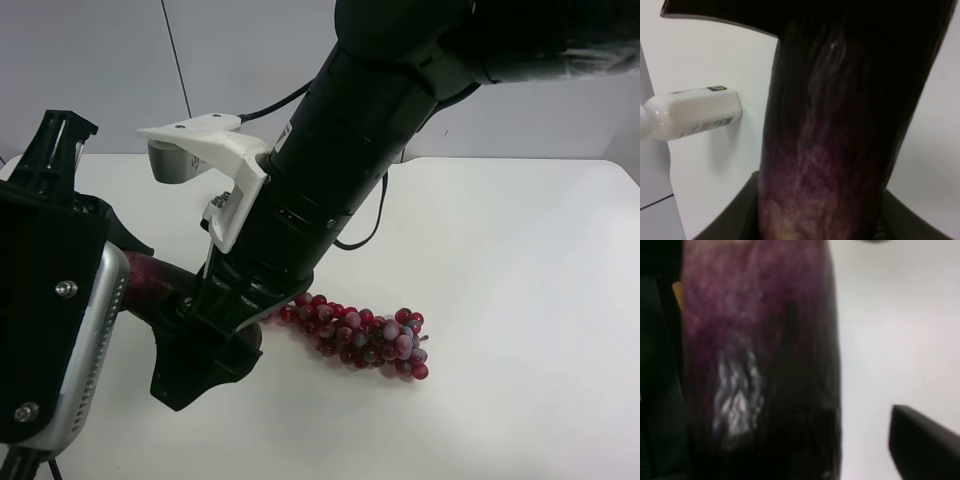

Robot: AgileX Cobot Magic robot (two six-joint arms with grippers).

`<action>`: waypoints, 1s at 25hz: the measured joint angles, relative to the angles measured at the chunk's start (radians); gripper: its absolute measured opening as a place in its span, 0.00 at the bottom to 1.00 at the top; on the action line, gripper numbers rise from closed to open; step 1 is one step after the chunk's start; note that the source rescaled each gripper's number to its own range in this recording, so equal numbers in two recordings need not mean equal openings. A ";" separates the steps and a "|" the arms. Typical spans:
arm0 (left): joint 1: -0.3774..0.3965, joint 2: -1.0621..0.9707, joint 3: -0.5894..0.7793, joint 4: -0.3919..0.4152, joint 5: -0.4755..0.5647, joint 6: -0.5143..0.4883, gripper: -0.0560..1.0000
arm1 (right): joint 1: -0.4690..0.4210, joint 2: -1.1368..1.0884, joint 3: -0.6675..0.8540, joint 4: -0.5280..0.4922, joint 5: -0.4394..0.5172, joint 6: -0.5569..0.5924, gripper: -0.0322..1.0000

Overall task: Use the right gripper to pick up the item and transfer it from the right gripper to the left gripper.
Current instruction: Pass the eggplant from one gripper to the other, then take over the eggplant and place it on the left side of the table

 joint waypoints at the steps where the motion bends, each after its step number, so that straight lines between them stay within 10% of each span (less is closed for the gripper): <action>1: 0.000 0.000 0.000 0.000 0.000 0.000 0.07 | 0.000 0.002 0.000 -0.004 0.001 0.000 0.96; 25: 0.000 0.000 0.000 0.000 -0.001 -0.003 0.07 | 0.000 -0.301 0.000 -0.348 0.217 0.310 1.00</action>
